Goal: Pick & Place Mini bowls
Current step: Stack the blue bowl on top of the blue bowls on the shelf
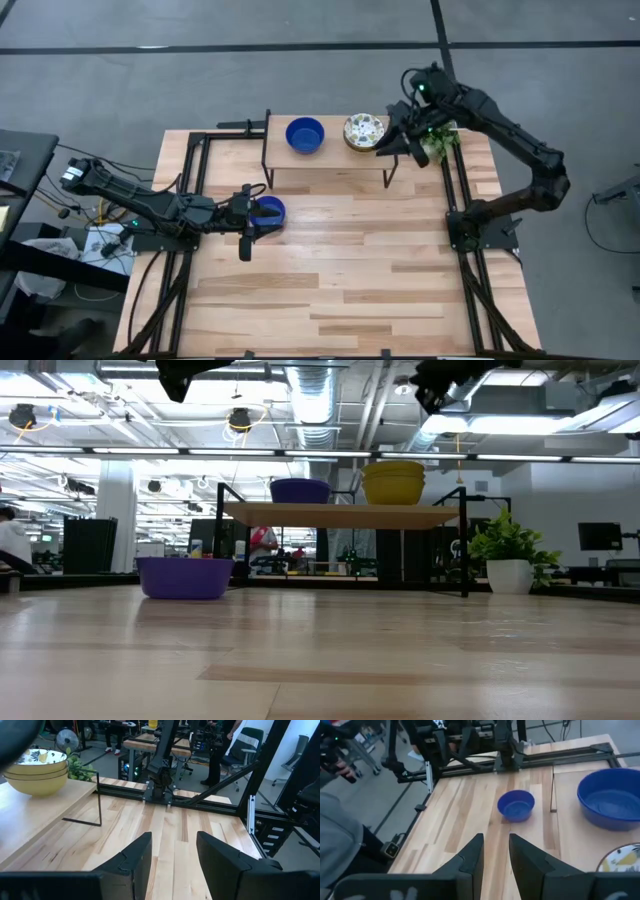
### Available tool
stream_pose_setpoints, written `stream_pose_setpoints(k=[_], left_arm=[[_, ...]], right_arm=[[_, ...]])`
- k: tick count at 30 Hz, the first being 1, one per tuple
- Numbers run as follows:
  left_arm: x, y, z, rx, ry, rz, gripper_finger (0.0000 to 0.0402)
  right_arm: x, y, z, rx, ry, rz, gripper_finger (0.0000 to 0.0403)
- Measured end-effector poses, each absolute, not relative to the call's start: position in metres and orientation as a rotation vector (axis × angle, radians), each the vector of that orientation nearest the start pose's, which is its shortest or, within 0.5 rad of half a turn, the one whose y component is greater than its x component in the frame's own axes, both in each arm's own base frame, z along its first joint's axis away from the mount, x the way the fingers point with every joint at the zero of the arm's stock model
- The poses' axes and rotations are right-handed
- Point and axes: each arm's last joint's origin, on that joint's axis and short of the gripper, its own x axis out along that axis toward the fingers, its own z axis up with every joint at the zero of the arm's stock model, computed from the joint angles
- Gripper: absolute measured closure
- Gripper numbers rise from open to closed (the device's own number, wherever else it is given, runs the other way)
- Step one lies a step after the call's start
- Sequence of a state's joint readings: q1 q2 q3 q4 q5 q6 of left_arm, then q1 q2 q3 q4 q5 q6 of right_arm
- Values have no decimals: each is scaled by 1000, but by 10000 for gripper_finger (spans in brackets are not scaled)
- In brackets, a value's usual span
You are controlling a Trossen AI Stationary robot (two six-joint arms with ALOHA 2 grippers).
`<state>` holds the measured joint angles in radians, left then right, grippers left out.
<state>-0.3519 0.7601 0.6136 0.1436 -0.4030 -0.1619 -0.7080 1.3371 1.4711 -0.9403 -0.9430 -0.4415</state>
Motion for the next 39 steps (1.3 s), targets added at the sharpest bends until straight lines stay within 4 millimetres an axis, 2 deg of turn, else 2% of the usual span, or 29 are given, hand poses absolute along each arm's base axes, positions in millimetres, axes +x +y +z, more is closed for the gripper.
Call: stream_pose_setpoints(k=[3,8,21,30,39], left_arm=[[167,-49,309,-161,-2,52,247],[167,-49,309,-161,-1,51,247],[167,-49,309,-164,-9,51,247],[167,-49,310,-167,-15,51,247],[167,-49,310,-166,-15,50,247]], right_arm=[[202,-146,378,187,461,304,321],[186,-142,368,197,450,226,321],[130,-119,366,143,366,76,321],[97,-91,361,147,280,-9,321],[77,-67,343,177,199,-67,321]])
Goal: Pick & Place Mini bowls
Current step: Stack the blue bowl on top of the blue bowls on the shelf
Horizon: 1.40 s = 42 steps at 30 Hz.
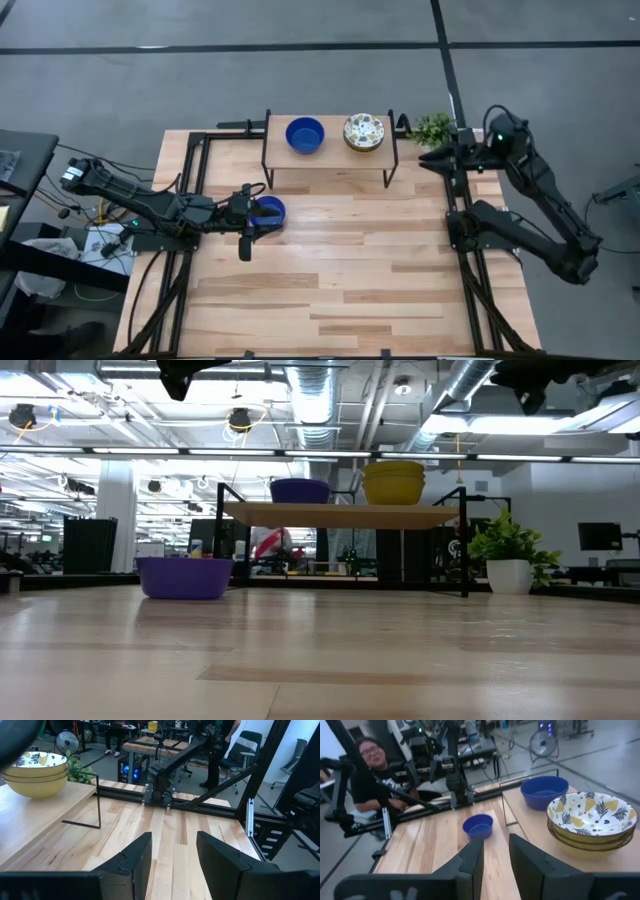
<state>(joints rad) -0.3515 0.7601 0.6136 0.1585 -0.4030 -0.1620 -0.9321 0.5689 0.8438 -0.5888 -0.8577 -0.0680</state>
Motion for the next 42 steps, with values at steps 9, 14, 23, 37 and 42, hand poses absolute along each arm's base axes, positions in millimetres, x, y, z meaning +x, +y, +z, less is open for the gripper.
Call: stream_pose_setpoints(k=[9,14,23,37,42], left_arm=[[167,-49,310,-167,-15,50,247],[167,-49,310,-166,-15,50,247],[167,-49,310,-166,-15,50,247],[167,-49,310,-166,-15,51,247],[167,-49,310,-166,-15,50,247]], right_arm=[[60,-47,323,202,112,-156,321],[55,-40,311,233,62,-158,321],[54,-38,285,283,-4,-151,321],[72,-51,234,384,-6,-158,321],[80,-50,220,382,-10,-145,321]])
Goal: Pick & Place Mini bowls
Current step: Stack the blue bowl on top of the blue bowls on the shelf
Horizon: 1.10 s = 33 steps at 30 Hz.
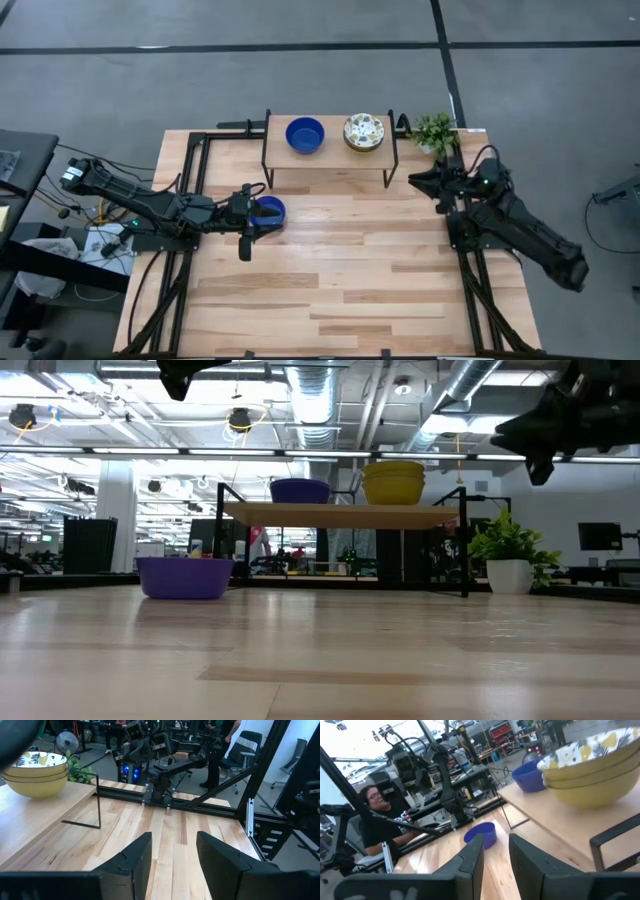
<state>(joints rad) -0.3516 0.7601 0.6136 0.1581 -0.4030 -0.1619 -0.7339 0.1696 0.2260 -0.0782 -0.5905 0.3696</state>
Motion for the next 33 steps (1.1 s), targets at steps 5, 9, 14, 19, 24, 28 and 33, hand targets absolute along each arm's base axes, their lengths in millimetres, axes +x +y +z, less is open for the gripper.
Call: stream_pose_setpoints(k=[5,9,14,19,24,28,33], left_arm=[[167,-49,310,-166,-15,51,247],[167,-49,310,-166,-15,51,247],[167,-49,310,-166,-15,51,247],[167,-49,310,-166,-15,51,247],[167,-49,310,-166,-14,51,247],[167,-48,310,-161,-16,82,247],[167,-47,310,-157,-20,144,247]], right_arm=[[85,-48,209,397,6,-153,321],[88,-45,202,406,25,-161,321],[91,-43,198,392,29,-197,321],[93,-40,206,334,-35,-190,321],[94,-38,206,342,-43,-174,321],[94,-37,207,369,-49,-161,321],[94,-37,207,403,-52,-161,321]])
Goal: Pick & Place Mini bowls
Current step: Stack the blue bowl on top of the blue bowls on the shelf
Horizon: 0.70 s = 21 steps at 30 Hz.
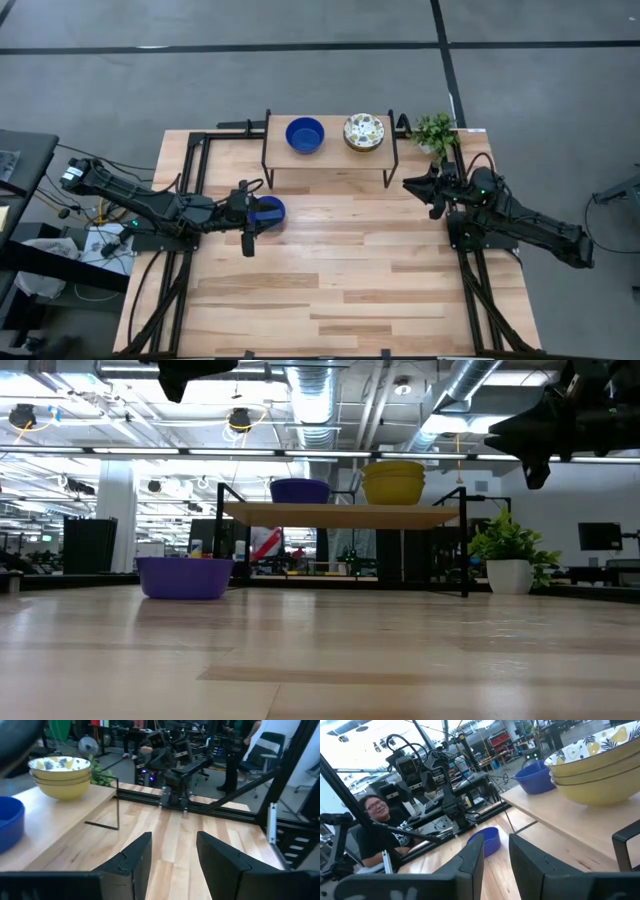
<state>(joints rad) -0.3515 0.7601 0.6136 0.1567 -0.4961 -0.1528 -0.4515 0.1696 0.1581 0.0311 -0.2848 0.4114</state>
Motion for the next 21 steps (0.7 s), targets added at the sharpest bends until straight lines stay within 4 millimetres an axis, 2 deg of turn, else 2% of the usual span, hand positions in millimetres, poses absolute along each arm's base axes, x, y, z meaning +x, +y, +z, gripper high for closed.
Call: stream_pose_setpoints(k=[7,13,21], left_arm=[[173,-48,304,-59,29,174,247],[184,-52,283,26,224,184,247],[195,-50,298,124,522,181,247]], right_arm=[[94,-37,207,403,-52,-160,321],[94,-37,207,403,-53,-160,321],[94,-37,207,403,-53,-159,321]])
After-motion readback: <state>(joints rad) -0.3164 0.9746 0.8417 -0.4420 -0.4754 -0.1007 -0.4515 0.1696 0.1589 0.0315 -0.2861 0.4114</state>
